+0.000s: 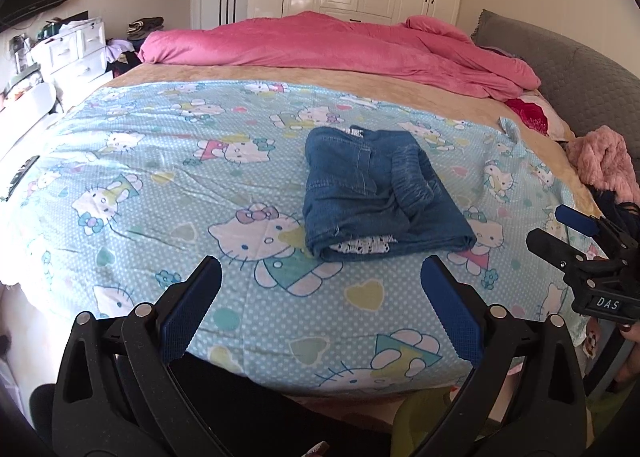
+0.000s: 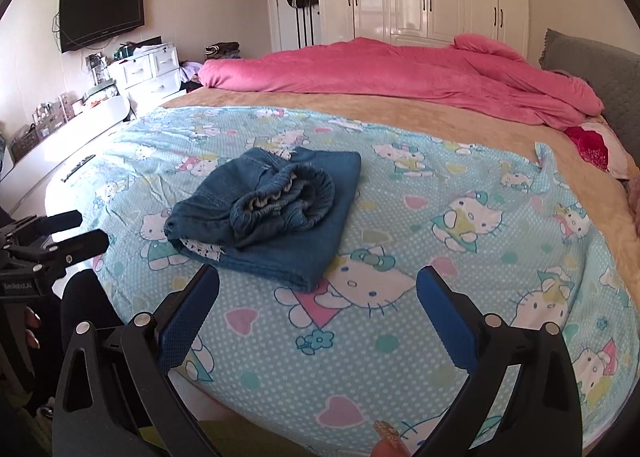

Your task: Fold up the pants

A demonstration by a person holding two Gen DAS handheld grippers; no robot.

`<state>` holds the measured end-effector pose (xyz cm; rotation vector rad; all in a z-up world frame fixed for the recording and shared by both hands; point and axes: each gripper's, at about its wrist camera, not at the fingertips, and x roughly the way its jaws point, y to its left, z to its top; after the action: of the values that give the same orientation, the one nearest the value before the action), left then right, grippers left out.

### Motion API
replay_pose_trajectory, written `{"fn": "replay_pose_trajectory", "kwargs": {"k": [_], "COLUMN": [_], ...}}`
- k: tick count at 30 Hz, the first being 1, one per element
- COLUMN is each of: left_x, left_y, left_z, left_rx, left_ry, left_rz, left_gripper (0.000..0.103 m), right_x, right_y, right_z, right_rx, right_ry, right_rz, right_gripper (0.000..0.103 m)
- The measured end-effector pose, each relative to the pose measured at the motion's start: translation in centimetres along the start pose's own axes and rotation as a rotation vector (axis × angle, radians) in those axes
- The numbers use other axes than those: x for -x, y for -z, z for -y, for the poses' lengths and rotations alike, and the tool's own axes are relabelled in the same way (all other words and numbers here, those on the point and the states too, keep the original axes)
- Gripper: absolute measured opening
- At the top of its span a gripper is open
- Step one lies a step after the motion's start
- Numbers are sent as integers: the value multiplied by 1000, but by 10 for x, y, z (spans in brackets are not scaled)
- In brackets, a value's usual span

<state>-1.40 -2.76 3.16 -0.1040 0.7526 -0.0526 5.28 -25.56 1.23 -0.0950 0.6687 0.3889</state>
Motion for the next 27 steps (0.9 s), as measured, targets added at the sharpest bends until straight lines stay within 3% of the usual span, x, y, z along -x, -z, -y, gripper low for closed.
{"fn": "replay_pose_trajectory", "kwargs": {"k": [27], "left_x": [-26], "left_y": [25], "left_z": [-7], "left_rx": [15], "left_ry": [0], "left_rz": [-57], "left_gripper": [94], "right_x": [-26], "right_y": [25], "right_z": [0], "right_rx": [-47], "right_ry": [4], "right_rz": [-66], "right_gripper": [99]}}
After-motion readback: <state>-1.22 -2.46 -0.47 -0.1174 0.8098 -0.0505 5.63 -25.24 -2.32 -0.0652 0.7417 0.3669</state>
